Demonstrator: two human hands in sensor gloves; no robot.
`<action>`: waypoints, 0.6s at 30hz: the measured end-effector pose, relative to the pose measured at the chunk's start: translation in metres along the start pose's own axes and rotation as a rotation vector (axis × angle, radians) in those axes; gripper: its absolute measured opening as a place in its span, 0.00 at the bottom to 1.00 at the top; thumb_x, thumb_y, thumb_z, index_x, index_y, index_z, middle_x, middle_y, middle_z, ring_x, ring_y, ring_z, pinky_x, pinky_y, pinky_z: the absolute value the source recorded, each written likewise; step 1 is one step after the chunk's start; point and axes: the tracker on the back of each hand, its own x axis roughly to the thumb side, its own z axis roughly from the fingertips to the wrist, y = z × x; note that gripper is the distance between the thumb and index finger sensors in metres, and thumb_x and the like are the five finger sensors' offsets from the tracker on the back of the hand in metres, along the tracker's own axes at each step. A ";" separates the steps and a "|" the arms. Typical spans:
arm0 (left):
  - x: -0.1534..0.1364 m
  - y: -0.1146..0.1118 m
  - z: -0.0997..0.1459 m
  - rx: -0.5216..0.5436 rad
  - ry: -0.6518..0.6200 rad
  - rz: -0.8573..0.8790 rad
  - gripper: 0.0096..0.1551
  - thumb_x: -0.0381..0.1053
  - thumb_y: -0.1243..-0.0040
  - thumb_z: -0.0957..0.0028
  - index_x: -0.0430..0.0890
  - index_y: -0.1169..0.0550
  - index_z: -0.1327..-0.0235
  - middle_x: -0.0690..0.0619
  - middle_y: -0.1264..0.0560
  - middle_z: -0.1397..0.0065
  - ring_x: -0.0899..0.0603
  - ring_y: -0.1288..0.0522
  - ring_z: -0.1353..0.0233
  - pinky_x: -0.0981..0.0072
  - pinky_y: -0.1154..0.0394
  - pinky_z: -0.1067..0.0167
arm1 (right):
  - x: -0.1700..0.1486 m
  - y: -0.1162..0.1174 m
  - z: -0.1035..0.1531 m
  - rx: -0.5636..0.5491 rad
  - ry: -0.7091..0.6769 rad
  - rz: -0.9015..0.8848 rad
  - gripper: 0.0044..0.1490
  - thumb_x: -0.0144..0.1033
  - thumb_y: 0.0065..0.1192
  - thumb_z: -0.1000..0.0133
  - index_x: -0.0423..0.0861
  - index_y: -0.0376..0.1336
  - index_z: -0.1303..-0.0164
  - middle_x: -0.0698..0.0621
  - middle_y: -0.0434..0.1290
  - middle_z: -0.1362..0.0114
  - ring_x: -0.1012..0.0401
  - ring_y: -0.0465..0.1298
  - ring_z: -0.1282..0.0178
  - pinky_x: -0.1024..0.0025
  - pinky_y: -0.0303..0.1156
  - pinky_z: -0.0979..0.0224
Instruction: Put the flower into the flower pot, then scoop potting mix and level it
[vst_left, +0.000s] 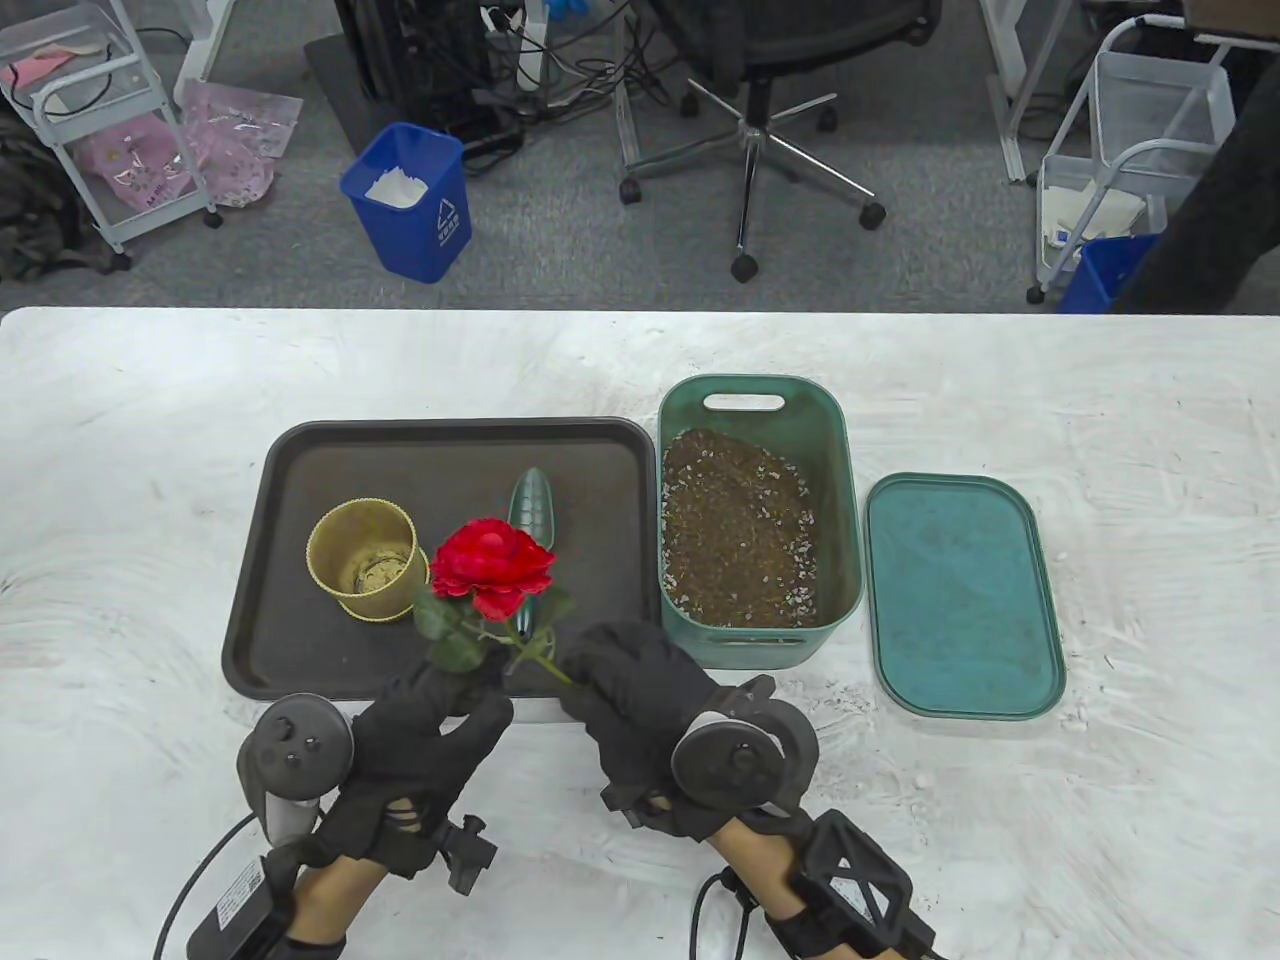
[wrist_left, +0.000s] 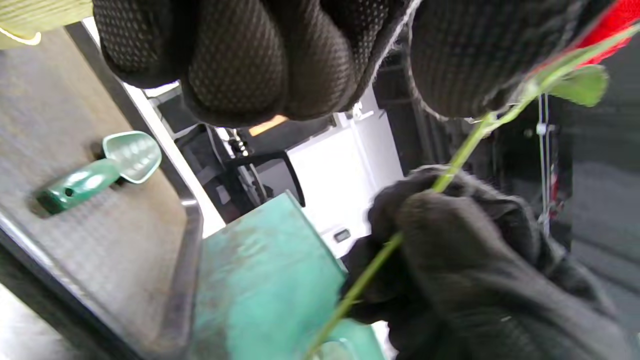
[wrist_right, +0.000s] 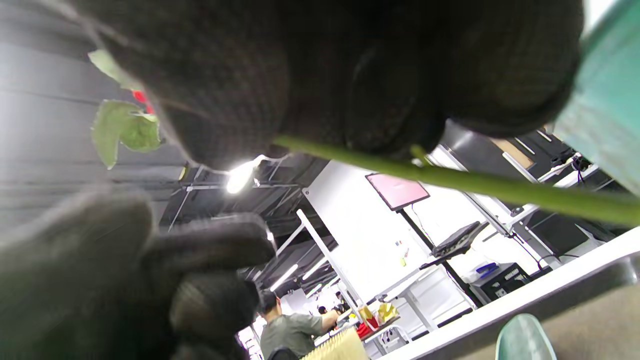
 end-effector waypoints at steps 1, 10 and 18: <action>0.000 -0.001 0.000 0.004 -0.009 0.032 0.38 0.65 0.31 0.62 0.50 0.21 0.38 0.53 0.20 0.48 0.45 0.17 0.54 0.52 0.21 0.45 | 0.002 0.005 0.001 0.008 0.000 0.001 0.24 0.35 0.78 0.60 0.42 0.74 0.55 0.38 0.79 0.44 0.46 0.83 0.59 0.46 0.82 0.57; 0.003 -0.004 0.001 0.030 -0.065 0.075 0.28 0.60 0.28 0.60 0.49 0.14 0.49 0.55 0.15 0.56 0.46 0.14 0.61 0.54 0.18 0.51 | 0.020 0.023 0.009 0.029 -0.048 0.027 0.24 0.35 0.79 0.61 0.40 0.75 0.57 0.38 0.80 0.47 0.46 0.84 0.61 0.47 0.83 0.59; 0.008 0.002 0.001 0.054 -0.109 0.052 0.25 0.57 0.35 0.56 0.46 0.12 0.53 0.55 0.12 0.60 0.45 0.12 0.64 0.55 0.16 0.56 | 0.023 0.022 0.011 0.033 -0.061 0.028 0.24 0.38 0.76 0.58 0.42 0.74 0.54 0.38 0.79 0.44 0.46 0.83 0.59 0.46 0.82 0.57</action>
